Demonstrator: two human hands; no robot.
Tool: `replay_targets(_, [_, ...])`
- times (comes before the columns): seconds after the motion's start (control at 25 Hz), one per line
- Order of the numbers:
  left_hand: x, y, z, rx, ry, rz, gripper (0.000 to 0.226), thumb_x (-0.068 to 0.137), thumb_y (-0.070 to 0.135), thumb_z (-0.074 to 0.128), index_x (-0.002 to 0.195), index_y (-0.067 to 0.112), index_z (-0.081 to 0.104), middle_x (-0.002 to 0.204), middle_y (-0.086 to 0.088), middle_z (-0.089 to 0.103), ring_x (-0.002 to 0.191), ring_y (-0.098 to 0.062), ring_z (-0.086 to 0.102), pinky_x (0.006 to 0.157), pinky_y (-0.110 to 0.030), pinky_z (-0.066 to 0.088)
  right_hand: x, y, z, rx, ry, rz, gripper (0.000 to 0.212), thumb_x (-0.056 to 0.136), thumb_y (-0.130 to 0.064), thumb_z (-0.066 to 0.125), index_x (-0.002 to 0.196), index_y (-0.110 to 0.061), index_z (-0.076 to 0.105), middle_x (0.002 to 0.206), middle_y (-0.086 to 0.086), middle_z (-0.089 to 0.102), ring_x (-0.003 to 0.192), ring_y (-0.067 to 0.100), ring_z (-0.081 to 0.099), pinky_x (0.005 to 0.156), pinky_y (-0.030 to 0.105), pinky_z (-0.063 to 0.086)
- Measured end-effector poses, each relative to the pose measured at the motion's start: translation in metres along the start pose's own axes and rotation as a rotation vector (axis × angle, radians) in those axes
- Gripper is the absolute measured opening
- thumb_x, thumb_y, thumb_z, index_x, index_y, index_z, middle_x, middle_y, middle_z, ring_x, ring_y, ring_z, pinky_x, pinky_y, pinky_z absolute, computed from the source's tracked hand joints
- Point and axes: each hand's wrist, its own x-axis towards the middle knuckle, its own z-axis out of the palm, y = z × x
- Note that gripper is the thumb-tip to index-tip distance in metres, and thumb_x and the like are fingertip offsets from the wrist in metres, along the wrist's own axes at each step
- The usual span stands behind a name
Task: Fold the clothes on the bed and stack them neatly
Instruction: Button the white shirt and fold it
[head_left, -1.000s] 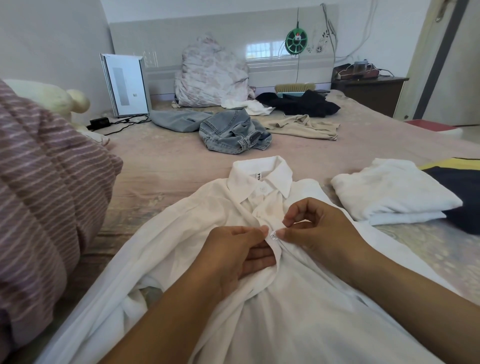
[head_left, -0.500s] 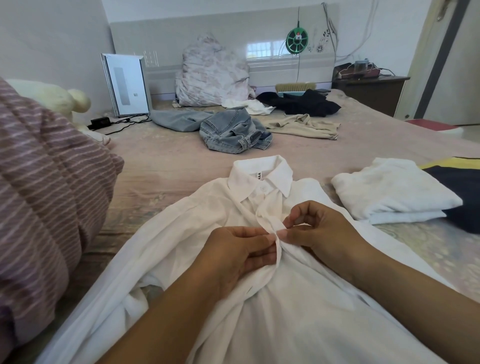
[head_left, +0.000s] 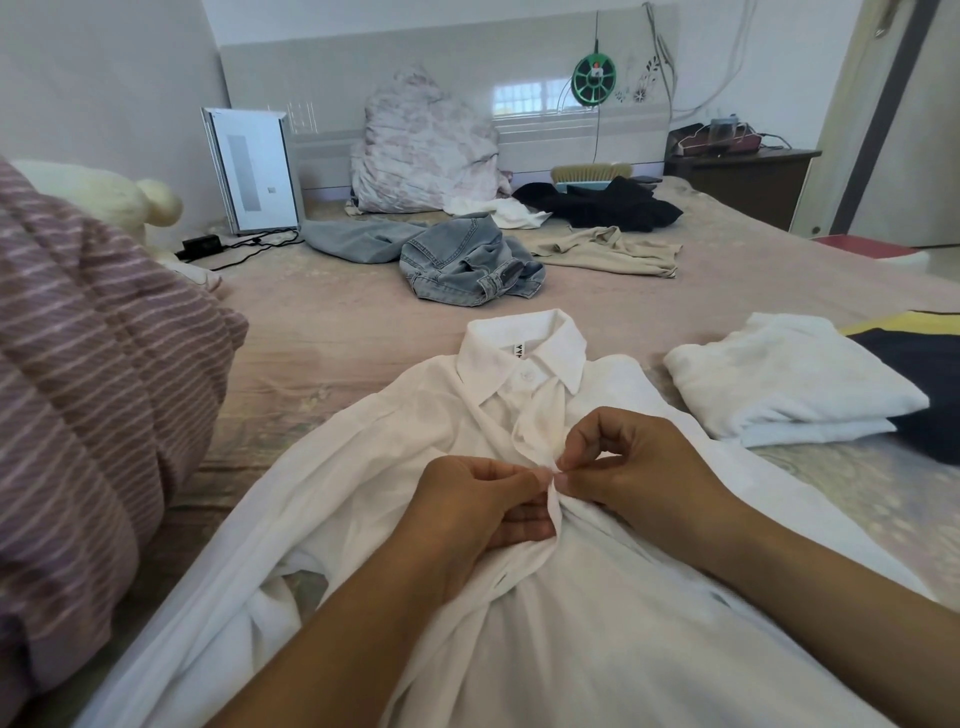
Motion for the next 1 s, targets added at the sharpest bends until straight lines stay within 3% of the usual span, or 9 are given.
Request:
replay_targets(0.2, [0.0002, -0.0009, 0.0018, -0.019, 0.021, 0.004, 0.018, 0.087, 0.007, 0.075, 0.092, -0.010, 0.073, 0.083, -0.019, 0.072, 0.069, -0.020, 0.069, 0.066, -0.025, 0.061, -0.0055, -0.0037, 0.0054, -0.050, 0.033, -0.001, 0.025, 0.078, -0.003, 0.084, 0.093, -0.013, 0.066, 0.085, 0.004, 0.069, 0.071, 0.013, 0.063, 0.074, 0.025, 0.051])
replay_targets(0.56, [-0.0005, -0.0020, 0.0023, 0.003, 0.030, 0.007, 0.015, 0.092, 0.003, 0.068, 0.094, -0.010, 0.072, 0.088, -0.022, 0.074, 0.073, -0.021, 0.072, 0.068, -0.024, 0.061, -0.0056, -0.0038, 0.0065, -0.085, 0.110, -0.006, 0.019, 0.077, 0.000, 0.084, 0.080, -0.014, 0.070, 0.079, 0.000, 0.073, 0.070, 0.011, 0.067, 0.072, 0.023, 0.052])
replay_targets(0.8, [-0.0028, -0.0021, 0.0023, 0.105, 0.054, 0.067, 0.017, 0.088, 0.010, 0.075, 0.089, -0.007, 0.075, 0.087, -0.021, 0.076, 0.075, -0.023, 0.073, 0.069, -0.025, 0.062, -0.0063, -0.0028, 0.0084, -0.122, 0.130, -0.009, 0.019, 0.078, 0.000, 0.081, 0.080, -0.016, 0.070, 0.078, -0.003, 0.072, 0.074, 0.012, 0.067, 0.071, 0.022, 0.052])
replay_targets(1.0, [-0.0032, -0.0018, 0.0038, 0.280, 0.104, 0.194, 0.017, 0.089, 0.011, 0.076, 0.082, -0.005, 0.073, 0.076, -0.020, 0.074, 0.064, -0.021, 0.068, 0.065, -0.027, 0.058, -0.0044, -0.0027, 0.0098, -0.099, 0.147, 0.027, 0.016, 0.079, 0.003, 0.077, 0.083, -0.013, 0.072, 0.079, 0.002, 0.073, 0.076, 0.013, 0.067, 0.074, 0.024, 0.051])
